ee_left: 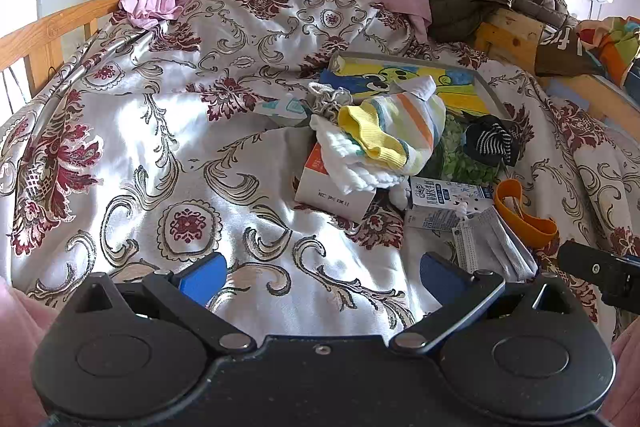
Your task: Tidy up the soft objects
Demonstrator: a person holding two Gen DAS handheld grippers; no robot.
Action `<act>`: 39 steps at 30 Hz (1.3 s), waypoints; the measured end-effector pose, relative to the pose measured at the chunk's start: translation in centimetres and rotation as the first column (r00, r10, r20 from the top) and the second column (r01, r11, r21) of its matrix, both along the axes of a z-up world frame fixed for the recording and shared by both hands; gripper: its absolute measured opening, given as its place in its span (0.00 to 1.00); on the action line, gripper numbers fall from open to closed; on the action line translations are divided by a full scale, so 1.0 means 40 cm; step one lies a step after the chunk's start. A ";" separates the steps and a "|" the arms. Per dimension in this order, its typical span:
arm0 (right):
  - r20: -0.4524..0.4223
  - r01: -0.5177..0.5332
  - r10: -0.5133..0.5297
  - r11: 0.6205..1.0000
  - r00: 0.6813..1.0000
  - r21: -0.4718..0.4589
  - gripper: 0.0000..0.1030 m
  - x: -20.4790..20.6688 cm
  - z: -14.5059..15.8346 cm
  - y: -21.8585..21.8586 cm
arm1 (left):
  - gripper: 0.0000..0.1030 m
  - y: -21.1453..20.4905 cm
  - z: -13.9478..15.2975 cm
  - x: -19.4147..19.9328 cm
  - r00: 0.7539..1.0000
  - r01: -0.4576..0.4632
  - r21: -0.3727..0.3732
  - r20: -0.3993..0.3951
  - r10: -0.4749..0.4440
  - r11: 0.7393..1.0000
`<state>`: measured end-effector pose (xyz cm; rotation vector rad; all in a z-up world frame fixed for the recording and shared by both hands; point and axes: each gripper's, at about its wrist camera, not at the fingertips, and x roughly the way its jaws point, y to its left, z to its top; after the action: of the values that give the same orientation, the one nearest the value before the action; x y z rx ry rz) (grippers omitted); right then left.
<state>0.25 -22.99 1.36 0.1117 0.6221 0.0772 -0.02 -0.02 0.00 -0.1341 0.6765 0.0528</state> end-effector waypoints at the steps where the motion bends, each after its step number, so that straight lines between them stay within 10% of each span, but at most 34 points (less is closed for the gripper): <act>1: 0.000 0.000 0.000 1.000 1.000 0.000 1.00 0.000 0.000 0.000 | 0.99 0.000 0.000 0.000 1.000 0.000 0.000 0.000 0.000 1.000; 39: -0.010 0.008 -0.008 1.000 1.000 0.011 1.00 0.001 -0.002 -0.005 | 0.99 -0.001 0.000 0.000 1.000 0.003 0.004 -0.002 -0.003 1.000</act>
<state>0.28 -23.20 1.29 0.1255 0.6316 0.0726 -0.01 -0.07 0.00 -0.1289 0.6788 0.0513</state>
